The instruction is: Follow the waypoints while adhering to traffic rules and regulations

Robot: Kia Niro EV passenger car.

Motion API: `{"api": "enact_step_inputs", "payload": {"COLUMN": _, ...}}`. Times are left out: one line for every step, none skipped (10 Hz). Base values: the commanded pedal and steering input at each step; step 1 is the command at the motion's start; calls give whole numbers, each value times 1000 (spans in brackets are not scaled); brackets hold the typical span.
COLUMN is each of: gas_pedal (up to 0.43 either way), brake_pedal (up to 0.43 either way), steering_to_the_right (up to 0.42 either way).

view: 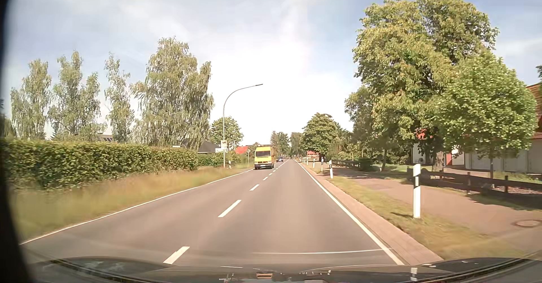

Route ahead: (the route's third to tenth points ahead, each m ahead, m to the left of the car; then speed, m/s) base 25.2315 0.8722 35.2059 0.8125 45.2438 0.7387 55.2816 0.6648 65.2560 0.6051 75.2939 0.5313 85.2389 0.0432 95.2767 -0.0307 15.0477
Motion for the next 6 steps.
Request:
{"api": "enact_step_inputs", "payload": {"gas_pedal": 280, "brake_pedal": 0, "steering_to_the_right": 2}}
{"api": "enact_step_inputs", "payload": {"gas_pedal": 280, "brake_pedal": 0, "steering_to_the_right": 2}}
{"api": "enact_step_inputs", "payload": {"gas_pedal": 280, "brake_pedal": 0, "steering_to_the_right": 2}}
{"api": "enact_step_inputs", "payload": {"gas_pedal": 280, "brake_pedal": 0, "steering_to_the_right": 1}}
{"api": "enact_step_inputs", "payload": {"gas_pedal": 280, "brake_pedal": 0, "steering_to_the_right": 0}}
{"api": "enact_step_inputs", "payload": {"gas_pedal": 280, "brake_pedal": 0, "steering_to_the_right": 0}}
